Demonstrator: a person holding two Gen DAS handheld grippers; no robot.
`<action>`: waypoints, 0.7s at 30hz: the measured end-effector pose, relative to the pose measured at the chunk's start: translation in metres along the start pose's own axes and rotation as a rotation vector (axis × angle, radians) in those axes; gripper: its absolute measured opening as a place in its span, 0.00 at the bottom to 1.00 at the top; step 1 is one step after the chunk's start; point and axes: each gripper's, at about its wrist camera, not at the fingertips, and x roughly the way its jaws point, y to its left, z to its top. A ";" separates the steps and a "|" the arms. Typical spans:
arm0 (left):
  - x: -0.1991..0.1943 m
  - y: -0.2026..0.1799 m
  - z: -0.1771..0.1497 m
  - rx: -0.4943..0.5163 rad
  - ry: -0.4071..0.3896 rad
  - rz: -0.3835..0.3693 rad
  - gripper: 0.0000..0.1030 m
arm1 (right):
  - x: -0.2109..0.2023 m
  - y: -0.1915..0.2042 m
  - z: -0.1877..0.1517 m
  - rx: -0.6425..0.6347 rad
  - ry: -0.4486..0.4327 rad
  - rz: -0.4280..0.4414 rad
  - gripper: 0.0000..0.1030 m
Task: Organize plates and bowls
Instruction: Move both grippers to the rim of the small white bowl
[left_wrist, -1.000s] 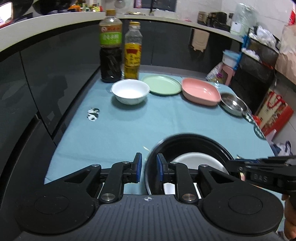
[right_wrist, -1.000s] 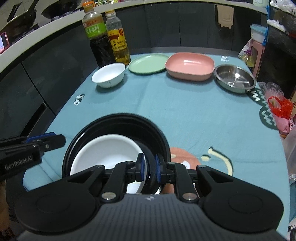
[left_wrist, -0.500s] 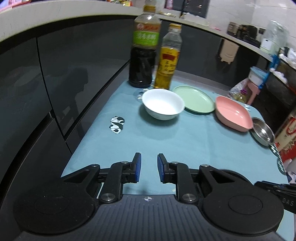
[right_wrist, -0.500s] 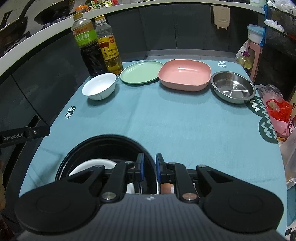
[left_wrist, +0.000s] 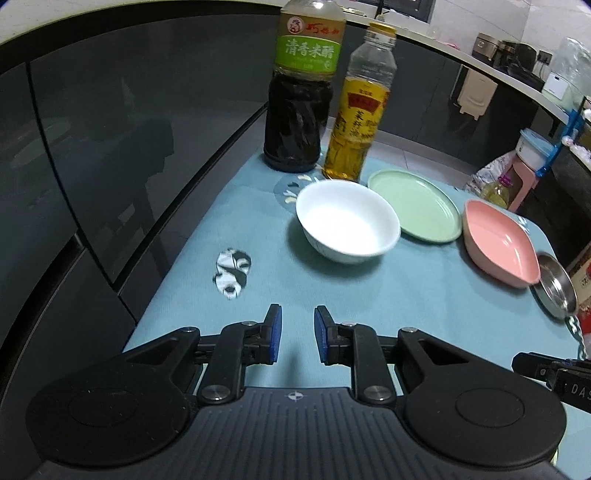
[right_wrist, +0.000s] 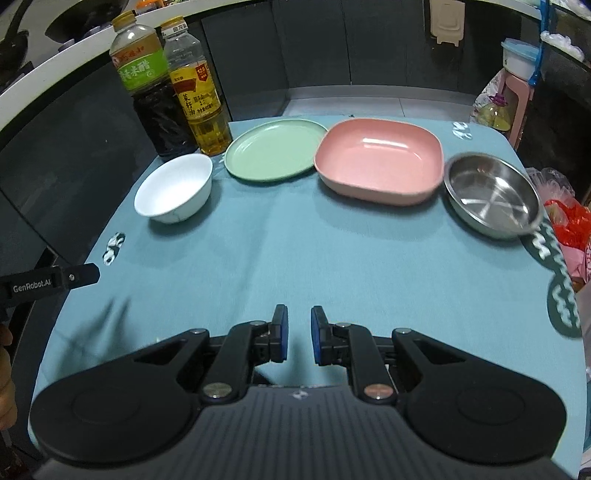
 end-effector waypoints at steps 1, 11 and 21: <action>0.004 0.001 0.004 -0.003 0.000 0.004 0.17 | 0.002 0.001 0.005 -0.003 0.000 0.001 0.11; 0.034 0.011 0.032 -0.029 -0.016 0.001 0.17 | 0.045 0.027 0.055 -0.029 0.033 0.079 0.21; 0.054 0.015 0.055 -0.057 -0.030 0.002 0.17 | 0.057 0.066 0.074 -0.202 -0.038 0.076 0.21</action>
